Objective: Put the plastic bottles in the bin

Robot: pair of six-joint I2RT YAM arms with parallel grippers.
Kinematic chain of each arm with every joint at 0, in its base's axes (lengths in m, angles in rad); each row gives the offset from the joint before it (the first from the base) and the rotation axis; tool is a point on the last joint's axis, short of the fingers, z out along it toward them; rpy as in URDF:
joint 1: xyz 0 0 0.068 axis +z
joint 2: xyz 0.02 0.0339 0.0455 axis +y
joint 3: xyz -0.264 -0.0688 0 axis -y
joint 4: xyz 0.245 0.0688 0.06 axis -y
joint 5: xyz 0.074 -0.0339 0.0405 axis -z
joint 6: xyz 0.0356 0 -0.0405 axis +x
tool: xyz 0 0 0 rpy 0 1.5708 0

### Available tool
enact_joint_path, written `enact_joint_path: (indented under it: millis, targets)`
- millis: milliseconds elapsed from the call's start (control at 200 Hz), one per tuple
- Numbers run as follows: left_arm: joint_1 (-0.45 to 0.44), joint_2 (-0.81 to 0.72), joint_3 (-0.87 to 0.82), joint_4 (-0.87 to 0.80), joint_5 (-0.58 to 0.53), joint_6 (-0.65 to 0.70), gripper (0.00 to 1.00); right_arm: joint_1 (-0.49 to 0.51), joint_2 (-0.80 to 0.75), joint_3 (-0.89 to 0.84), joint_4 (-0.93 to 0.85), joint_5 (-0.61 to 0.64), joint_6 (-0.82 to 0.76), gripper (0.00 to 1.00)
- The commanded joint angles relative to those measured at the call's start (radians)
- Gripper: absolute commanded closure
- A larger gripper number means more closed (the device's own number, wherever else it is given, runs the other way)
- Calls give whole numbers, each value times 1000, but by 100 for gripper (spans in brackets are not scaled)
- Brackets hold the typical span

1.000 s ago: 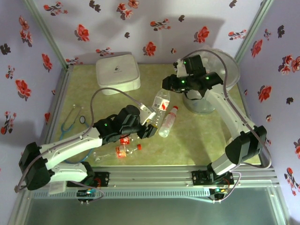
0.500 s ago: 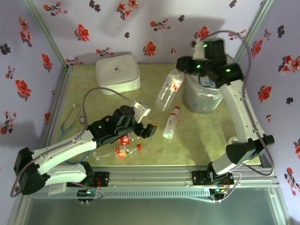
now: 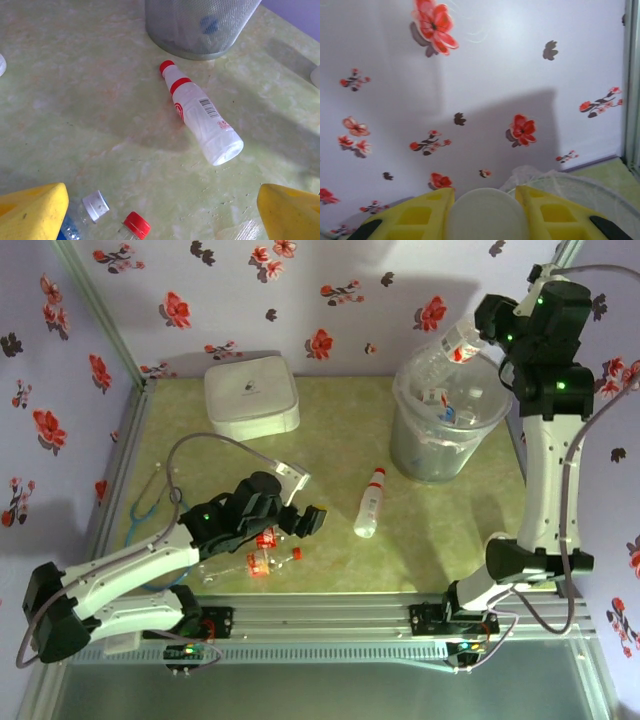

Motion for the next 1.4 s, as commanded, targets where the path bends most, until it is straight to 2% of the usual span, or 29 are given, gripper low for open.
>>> enact_joint_path:
  millis: [0, 345, 620, 1070, 1240, 1395]
  targets:
    - [7, -36, -7, -21, -39, -22, 3, -7, 64, 19, -9, 39, -33, 99]
    - [15, -52, -32, -17, -47, -34, 3, -7, 209, 12, -207, -37, -96, 100]
    - [21, -25, -28, -11, -46, -32, 3, 0, 335, 69, -383, -47, -173, 100]
    - [23, 38, 2, 3, -36, -17, 3, 69, 451, -21, -378, -28, -199, 100]
    - [23, 34, -3, -6, -36, -16, 4, 71, 522, -3, -416, -9, -172, 100]
    - [24, 26, -10, -5, -37, -17, 4, 71, 560, 34, -460, -27, -134, 96]
